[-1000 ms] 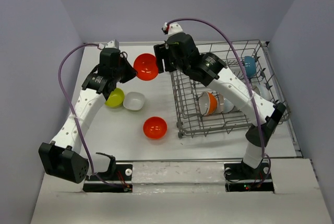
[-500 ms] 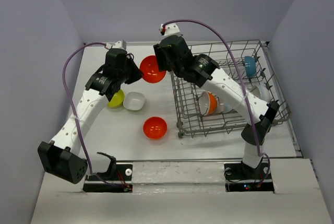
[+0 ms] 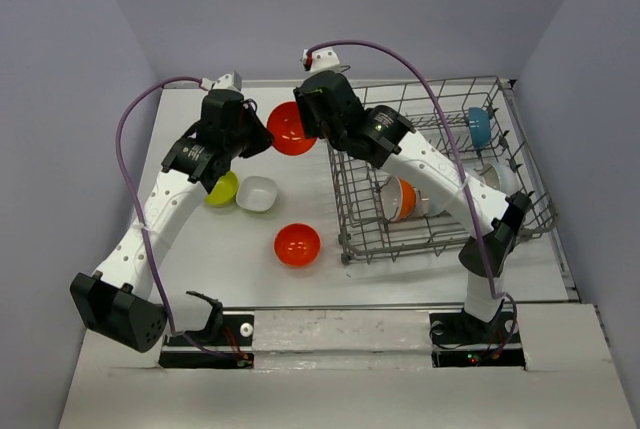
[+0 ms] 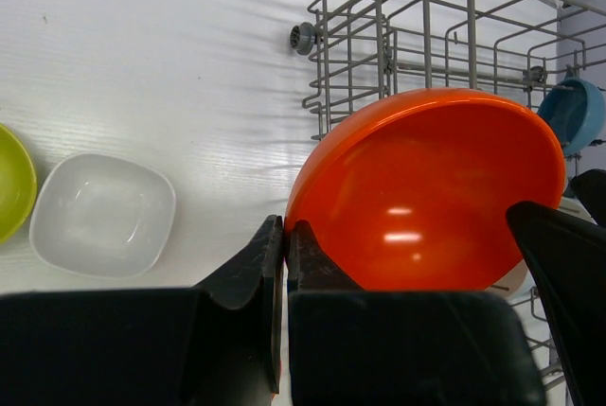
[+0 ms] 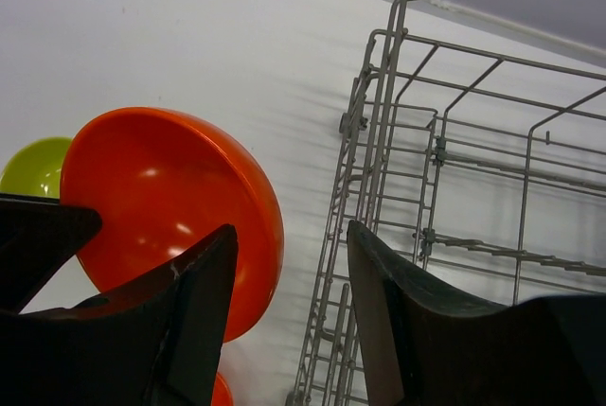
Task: Load the bowls into the dish rack
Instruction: Pass from the left arm to the right
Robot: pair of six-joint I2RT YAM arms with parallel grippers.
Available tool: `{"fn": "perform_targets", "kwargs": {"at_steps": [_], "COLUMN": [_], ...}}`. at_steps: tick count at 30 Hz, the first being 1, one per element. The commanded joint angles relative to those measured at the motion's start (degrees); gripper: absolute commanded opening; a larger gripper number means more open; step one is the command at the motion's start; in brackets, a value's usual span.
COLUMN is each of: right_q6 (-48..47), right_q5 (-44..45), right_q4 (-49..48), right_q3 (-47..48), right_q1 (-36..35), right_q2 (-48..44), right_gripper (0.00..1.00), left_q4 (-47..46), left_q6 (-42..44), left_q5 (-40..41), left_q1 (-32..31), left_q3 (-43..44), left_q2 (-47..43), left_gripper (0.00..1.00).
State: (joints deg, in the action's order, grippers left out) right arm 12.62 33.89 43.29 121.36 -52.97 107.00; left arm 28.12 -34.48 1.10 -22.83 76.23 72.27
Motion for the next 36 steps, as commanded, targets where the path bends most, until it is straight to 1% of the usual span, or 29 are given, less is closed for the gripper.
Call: {"fn": "perform_targets", "kwargs": {"at_steps": [1,6,19,36], "right_q6": [-0.7,-0.6,-0.8,-1.8], "right_q5": [1.5,1.4,0.6,2.7], "right_q4": [-1.9,-2.0,-2.5,-3.3], "right_q3": [1.8,1.9,2.0,2.8], "right_q1": [-0.6,-1.1,-1.1,-1.1], "right_q2": [0.0,0.3,1.9,1.9], "right_gripper": [0.53,0.52,0.40,0.38], "left_q4": [-2.1,-1.9,-2.3,-3.2], "left_q6": [0.6,0.6,0.8,1.2], "left_q5": [0.6,0.4,0.0,-0.2], "left_q1": [-0.5,-0.6,-0.7,-0.7], "left_q3": [2.7,2.8,2.0,-0.5], "left_q2": [-1.9,-2.3,-3.0,-3.1], "left_gripper": [0.00,0.00,0.00,0.00]}}
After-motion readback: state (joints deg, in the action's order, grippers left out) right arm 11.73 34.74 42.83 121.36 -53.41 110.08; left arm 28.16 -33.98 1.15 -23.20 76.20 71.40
